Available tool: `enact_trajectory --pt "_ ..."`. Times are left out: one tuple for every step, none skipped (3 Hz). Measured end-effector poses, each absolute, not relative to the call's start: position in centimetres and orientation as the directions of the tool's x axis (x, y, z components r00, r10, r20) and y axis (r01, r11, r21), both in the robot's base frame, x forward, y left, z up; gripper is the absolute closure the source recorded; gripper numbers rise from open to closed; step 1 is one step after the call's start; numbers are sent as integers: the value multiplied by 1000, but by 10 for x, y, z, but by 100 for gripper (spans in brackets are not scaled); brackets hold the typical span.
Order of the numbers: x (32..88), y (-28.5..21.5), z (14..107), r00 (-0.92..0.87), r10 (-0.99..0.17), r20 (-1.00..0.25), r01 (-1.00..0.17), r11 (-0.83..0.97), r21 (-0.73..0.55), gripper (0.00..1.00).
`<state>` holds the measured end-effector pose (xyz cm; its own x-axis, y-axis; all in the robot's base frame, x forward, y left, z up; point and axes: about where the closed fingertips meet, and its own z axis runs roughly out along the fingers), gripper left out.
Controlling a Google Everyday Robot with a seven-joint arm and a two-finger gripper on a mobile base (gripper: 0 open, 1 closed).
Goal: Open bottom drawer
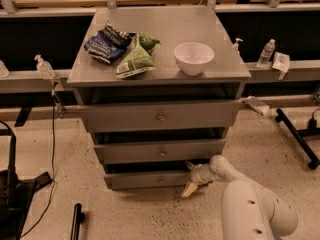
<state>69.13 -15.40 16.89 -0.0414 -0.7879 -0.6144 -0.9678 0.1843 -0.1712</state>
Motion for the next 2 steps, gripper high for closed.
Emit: enact_trajectory --pt "686 -153 161 -60 -789 -612 -976 175 -130 16" --pt "686 -153 166 -60 -789 -612 -976 175 -130 30"
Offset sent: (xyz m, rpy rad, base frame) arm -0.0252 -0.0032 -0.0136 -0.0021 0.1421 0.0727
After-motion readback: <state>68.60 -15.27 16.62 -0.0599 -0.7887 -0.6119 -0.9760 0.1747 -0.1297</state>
